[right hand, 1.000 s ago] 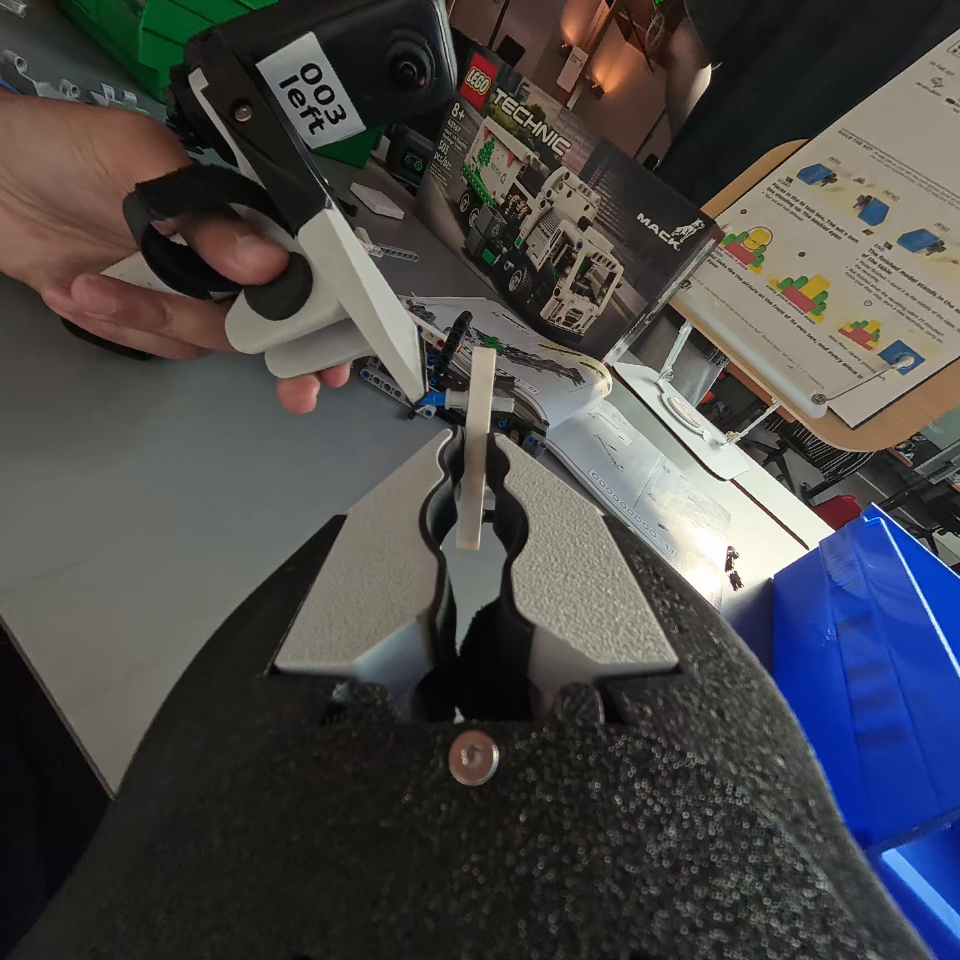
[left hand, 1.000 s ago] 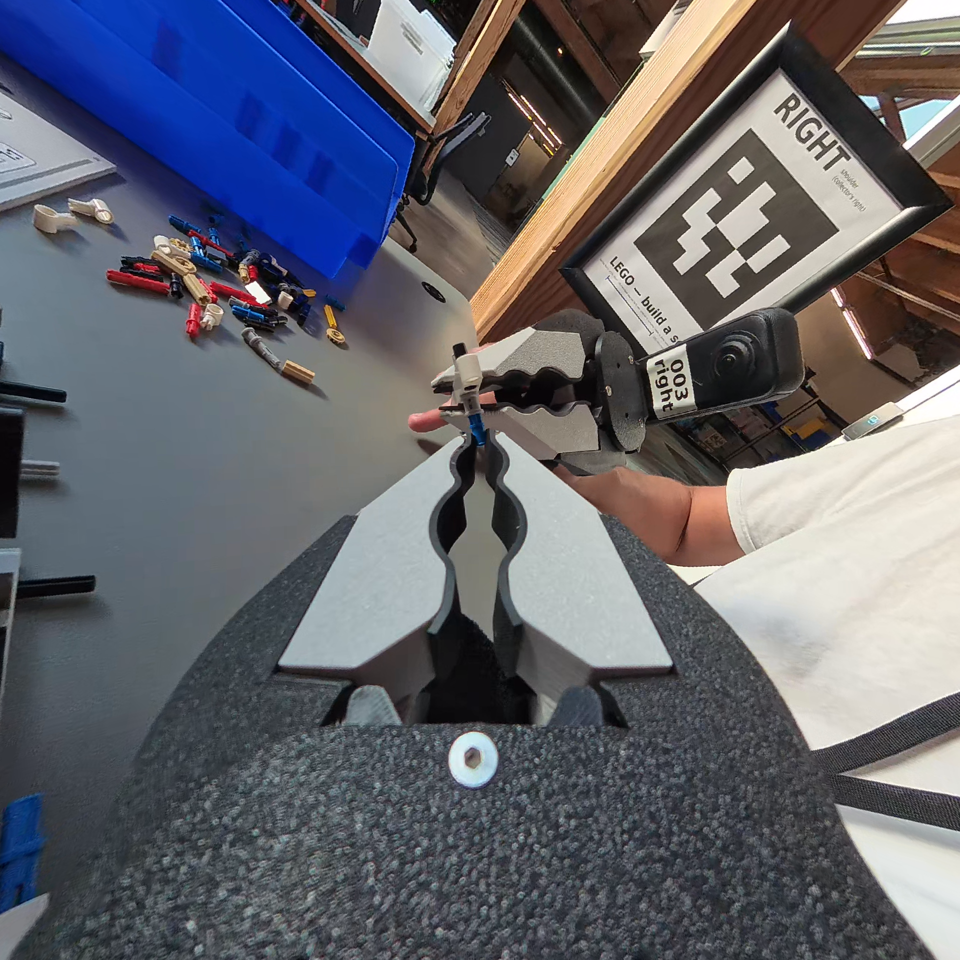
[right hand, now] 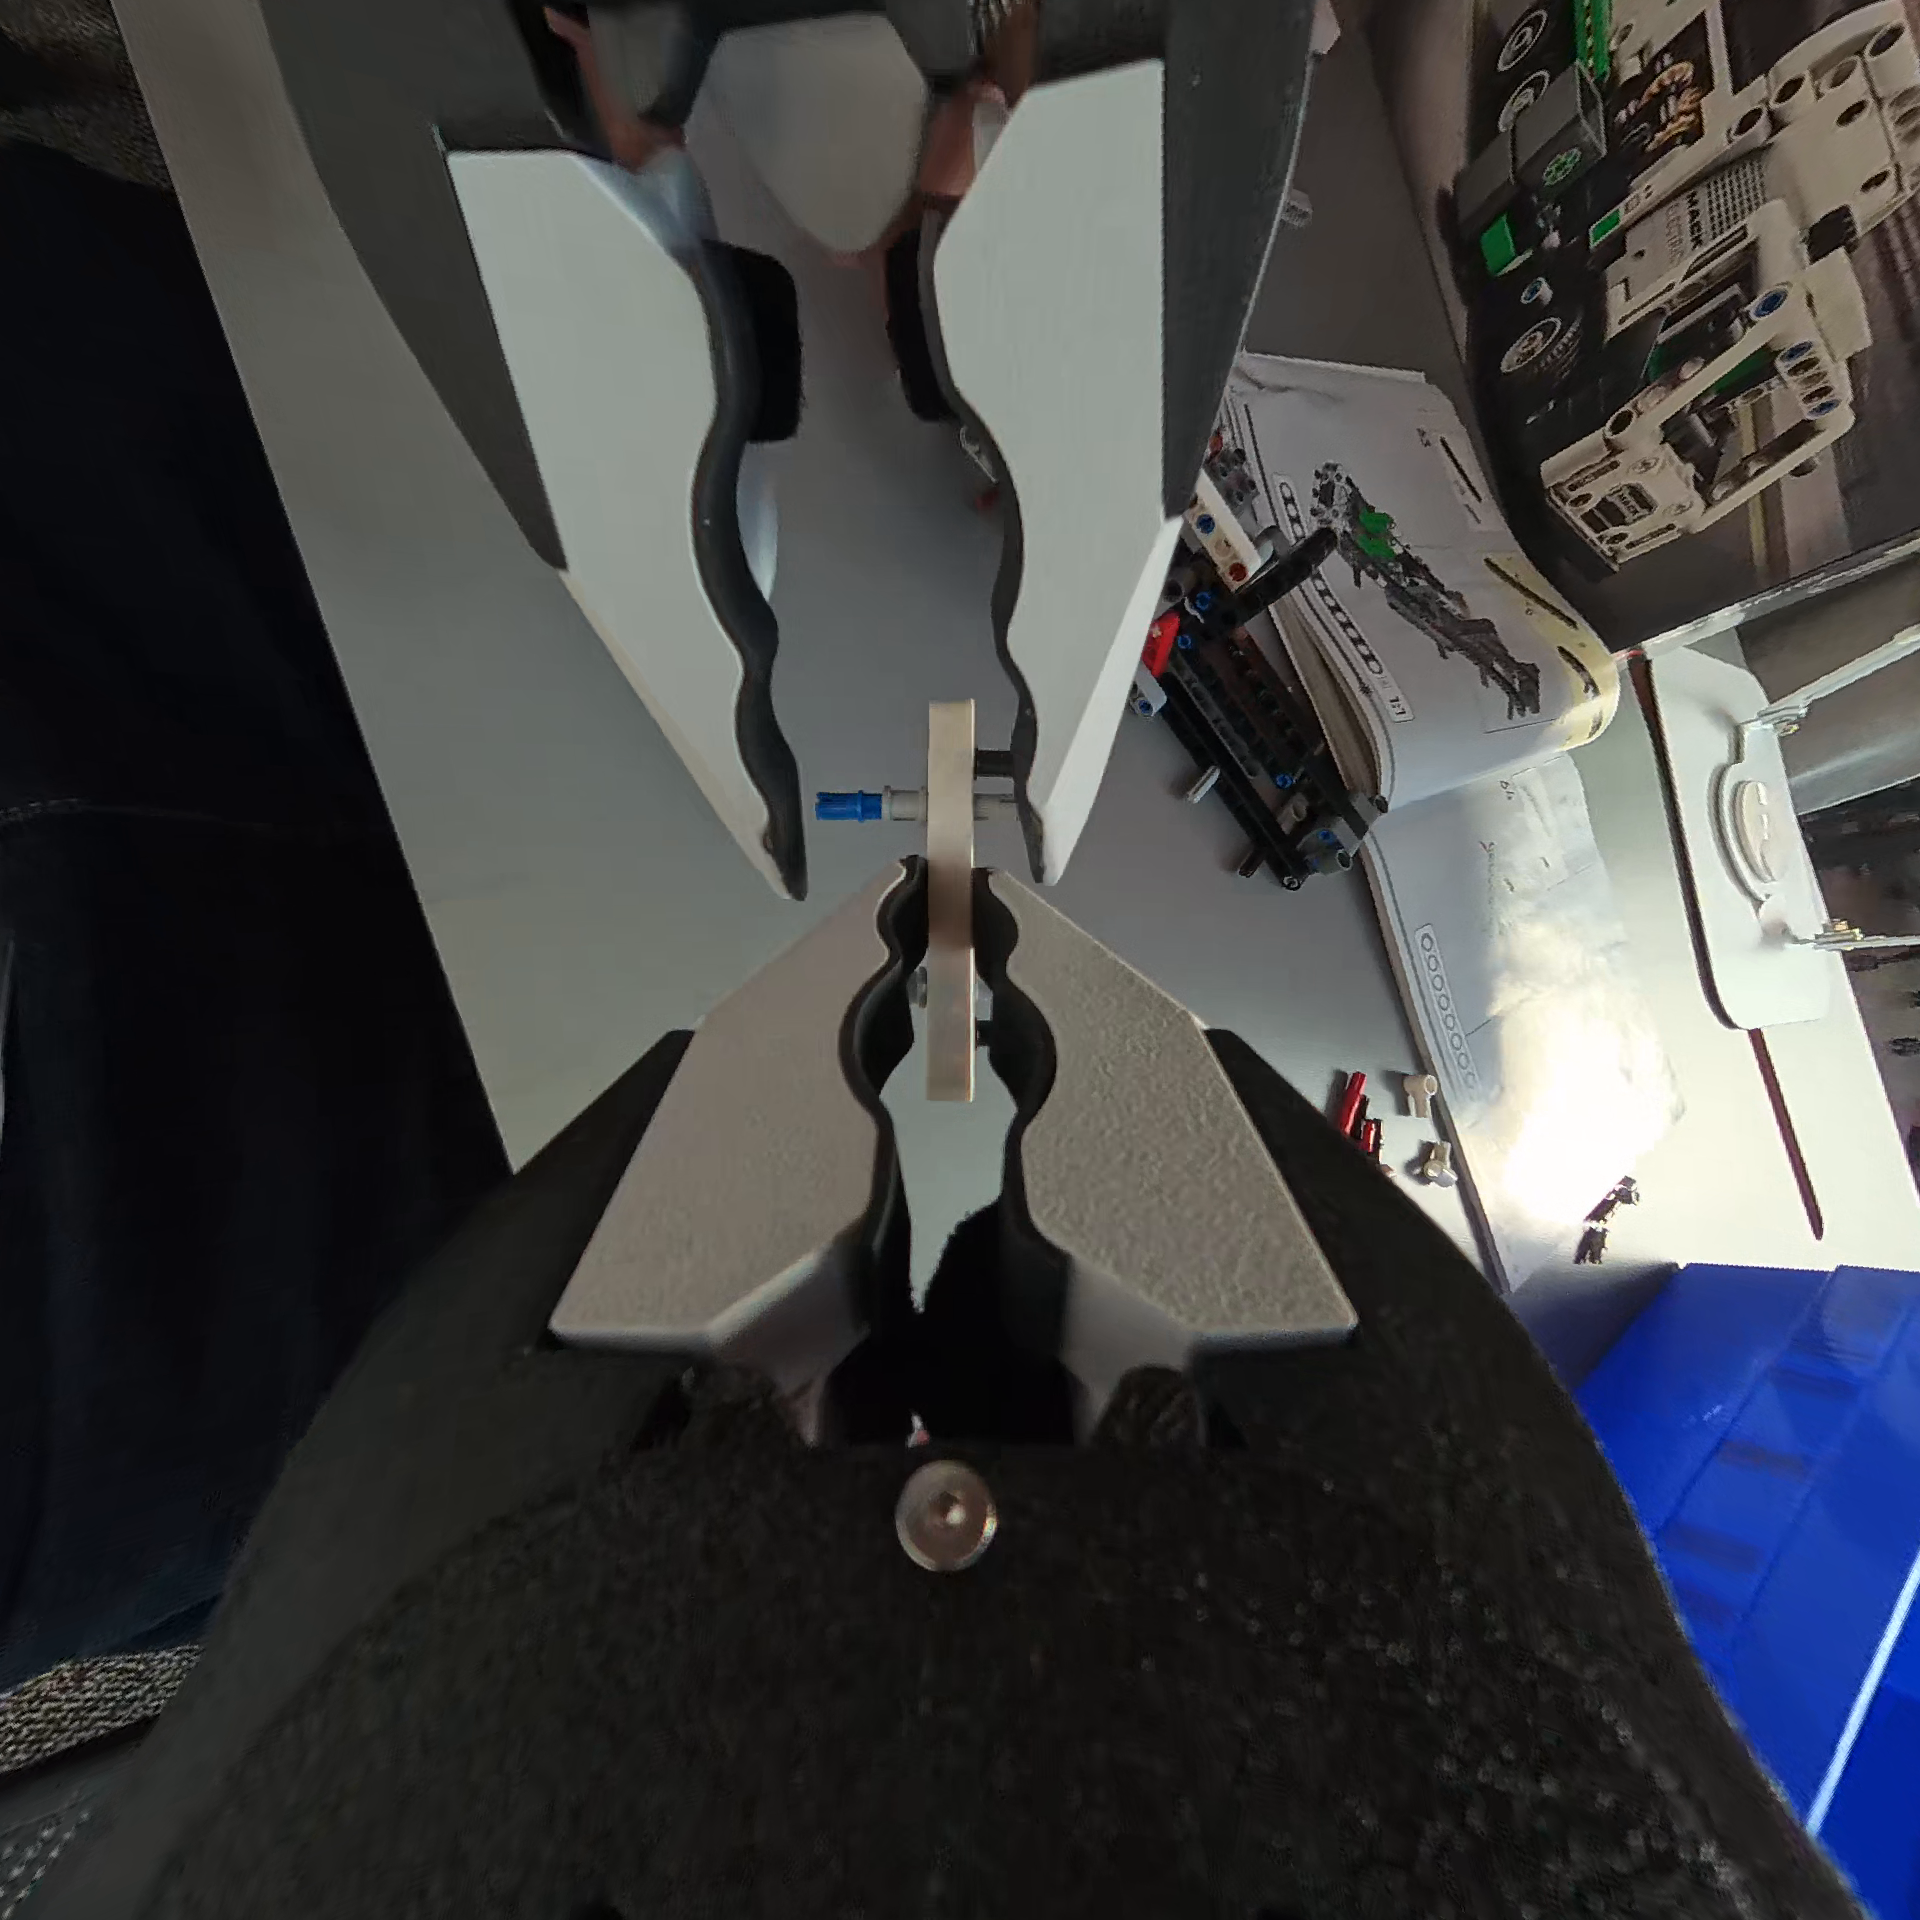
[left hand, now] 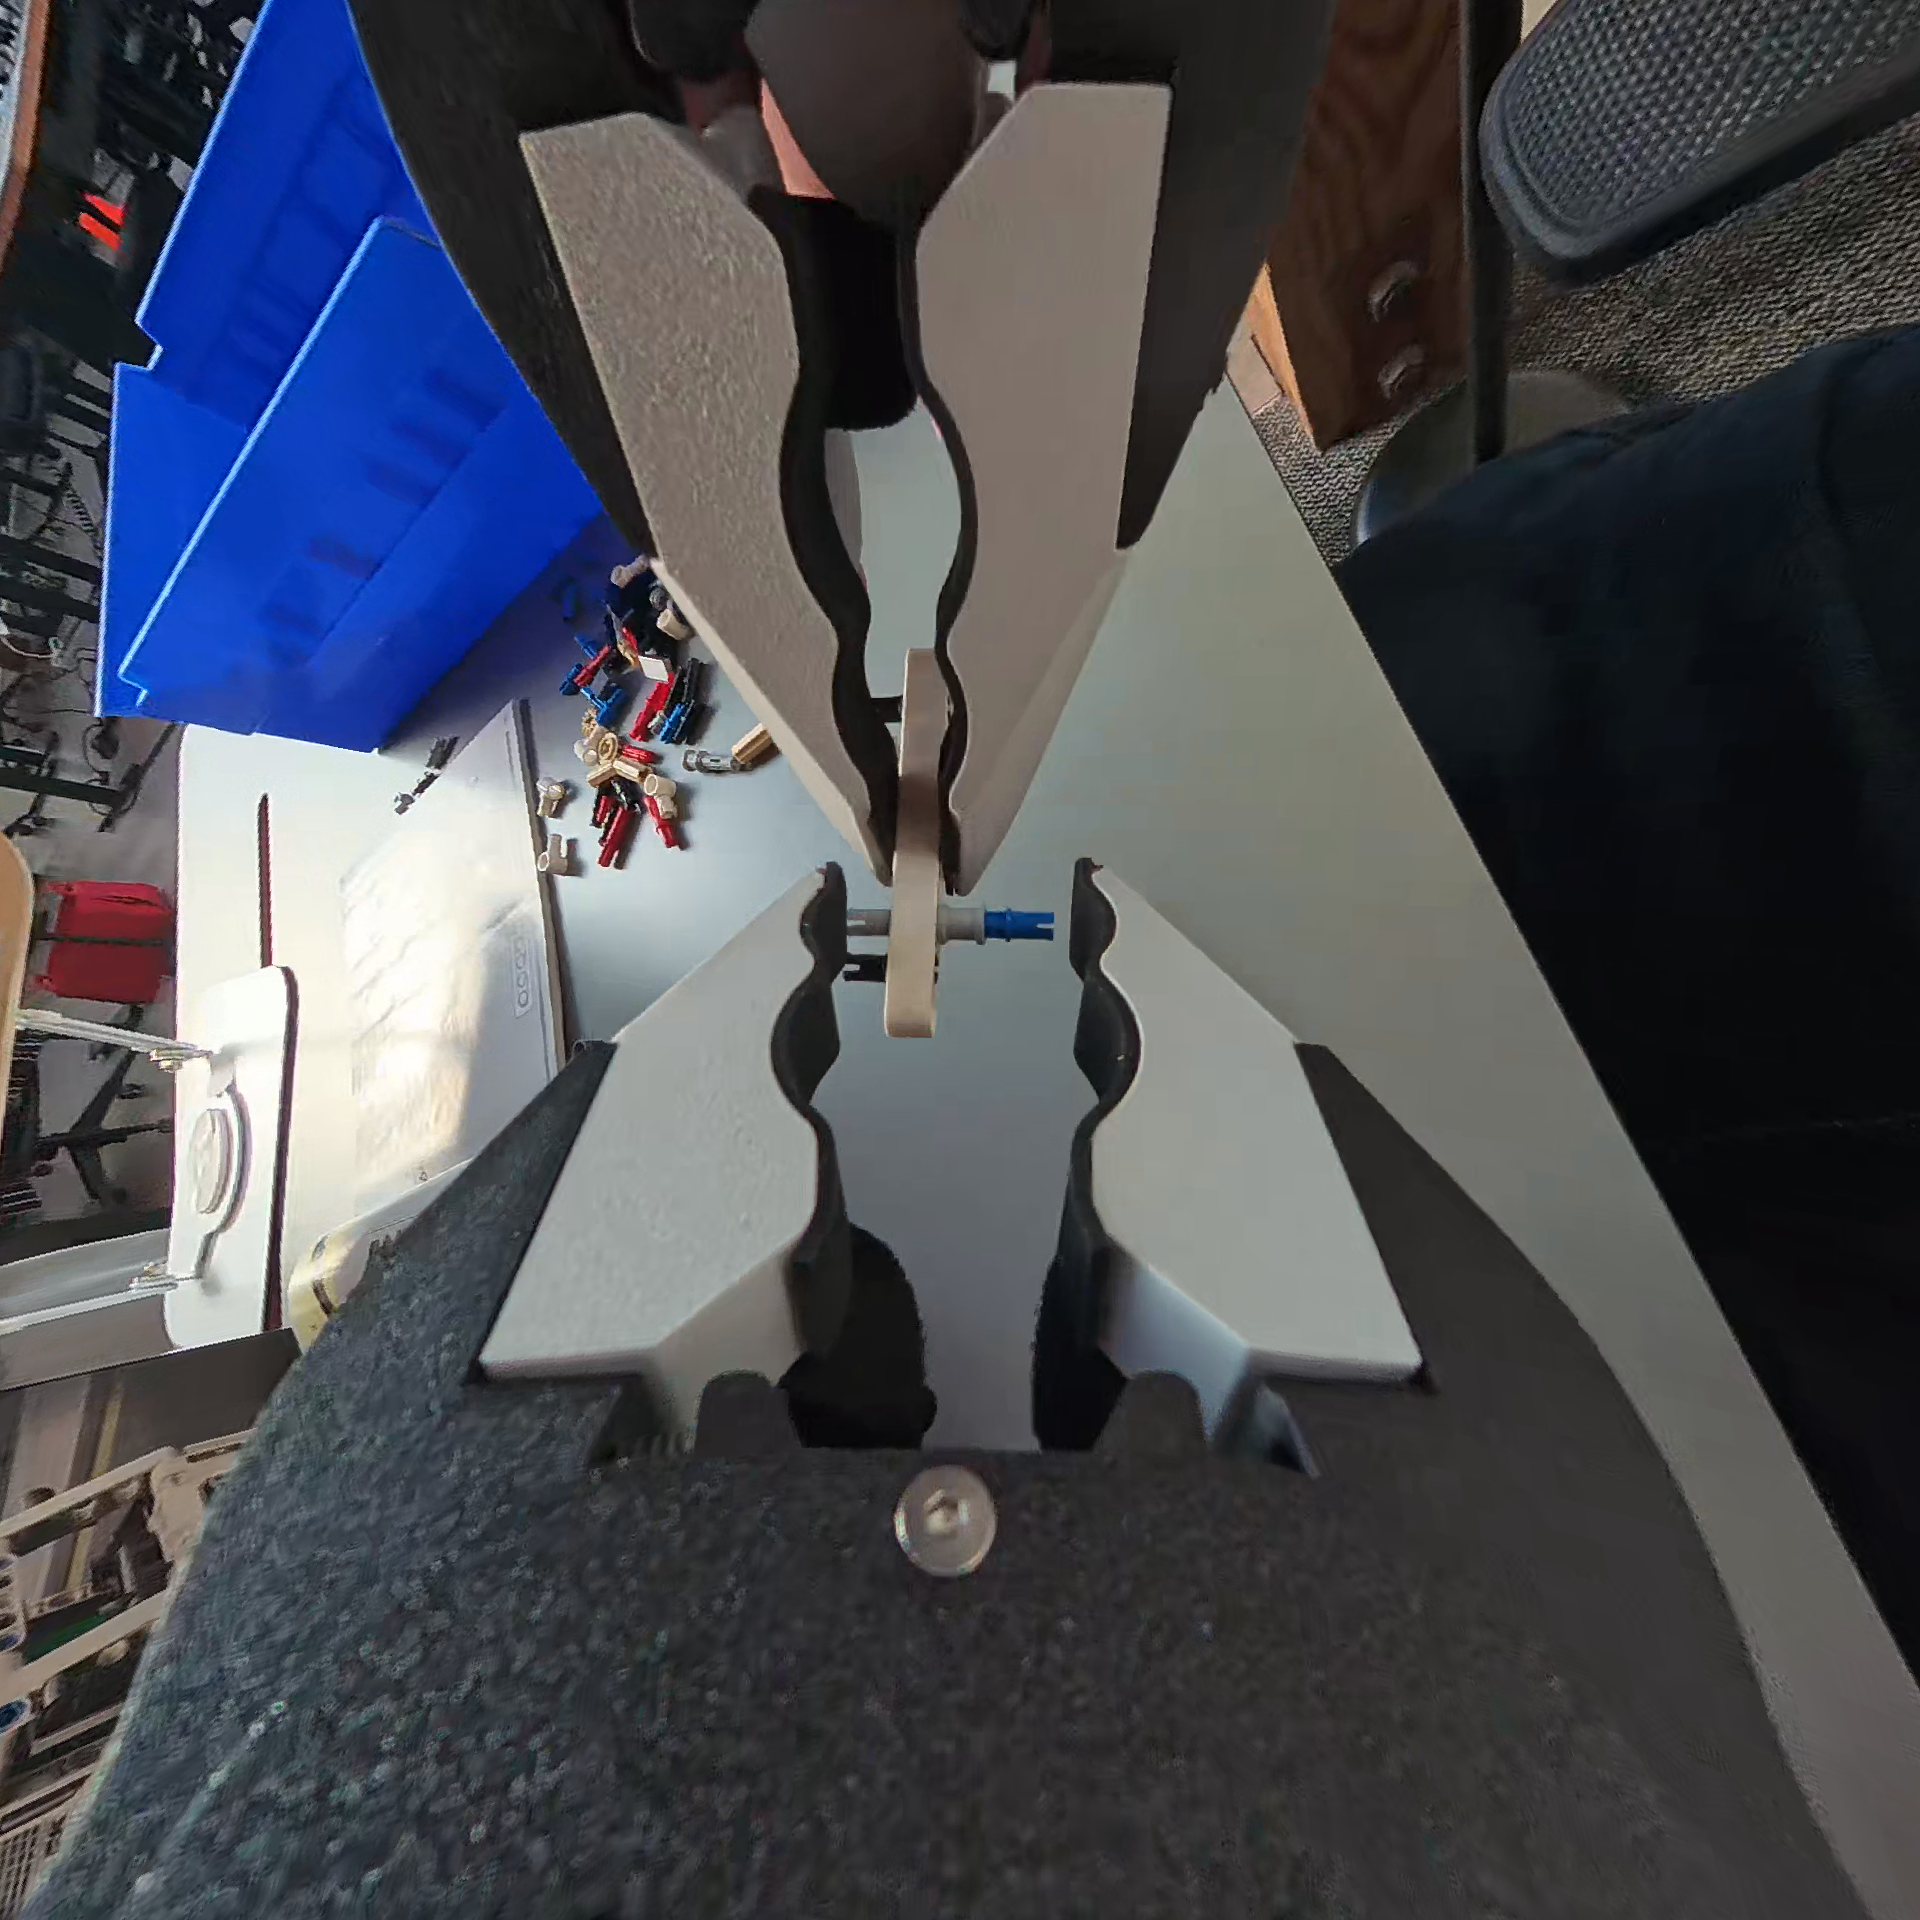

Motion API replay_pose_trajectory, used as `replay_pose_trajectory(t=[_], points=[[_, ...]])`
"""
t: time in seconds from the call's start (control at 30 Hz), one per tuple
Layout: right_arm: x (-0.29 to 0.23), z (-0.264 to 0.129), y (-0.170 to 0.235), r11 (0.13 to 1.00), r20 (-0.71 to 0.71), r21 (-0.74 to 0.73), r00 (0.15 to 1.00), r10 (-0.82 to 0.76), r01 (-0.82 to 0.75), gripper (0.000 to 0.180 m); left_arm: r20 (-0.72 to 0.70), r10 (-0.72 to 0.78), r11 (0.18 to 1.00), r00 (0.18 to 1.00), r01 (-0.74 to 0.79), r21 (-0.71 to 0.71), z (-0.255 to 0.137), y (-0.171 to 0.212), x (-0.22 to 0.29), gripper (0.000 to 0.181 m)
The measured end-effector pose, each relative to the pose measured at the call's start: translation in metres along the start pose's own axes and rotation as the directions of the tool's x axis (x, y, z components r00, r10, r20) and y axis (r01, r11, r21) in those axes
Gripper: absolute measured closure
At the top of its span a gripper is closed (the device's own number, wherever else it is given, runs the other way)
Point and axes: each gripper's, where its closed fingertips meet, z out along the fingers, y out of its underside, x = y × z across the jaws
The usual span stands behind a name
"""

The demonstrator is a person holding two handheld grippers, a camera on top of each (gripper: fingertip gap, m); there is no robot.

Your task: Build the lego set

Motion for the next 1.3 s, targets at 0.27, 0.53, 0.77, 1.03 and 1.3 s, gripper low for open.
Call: replay_pose_trajectory(t=[0.27,0.53,0.77,1.03,1.3], points=[[-0.004,-0.002,0.004,0.999,-0.035,-0.01,0.998,-0.052,0.052,0.173,0.033,0.013,1.0,0.999,-0.013,-0.007,0.003,-0.002,0.002,0.144],[-0.001,-0.008,0.003,0.999,-0.06,0.003,0.997,-0.053,0.053,0.174,0.088,0.043,0.999,0.995,-0.041,-0.021,0.003,-0.007,-0.002,0.145],[-0.009,-0.006,0.003,0.997,-0.034,0.012,0.996,-0.082,0.082,0.174,0.061,0.05,0.998,0.997,-0.047,-0.043,0.002,-0.006,0.004,0.149],[-0.004,-0.001,-0.001,0.998,-0.056,0.056,0.998,-0.017,0.02,0.173,0.073,0.001,1.0,0.997,0.0,-0.018,0.0,-0.001,0.0,0.149],[-0.009,-0.002,-0.013,0.994,-0.068,0.113,0.998,0.017,-0.009,0.171,0.091,-0.095,0.995,0.991,0.092,0.031,-0.016,-0.001,0.004,0.149]])
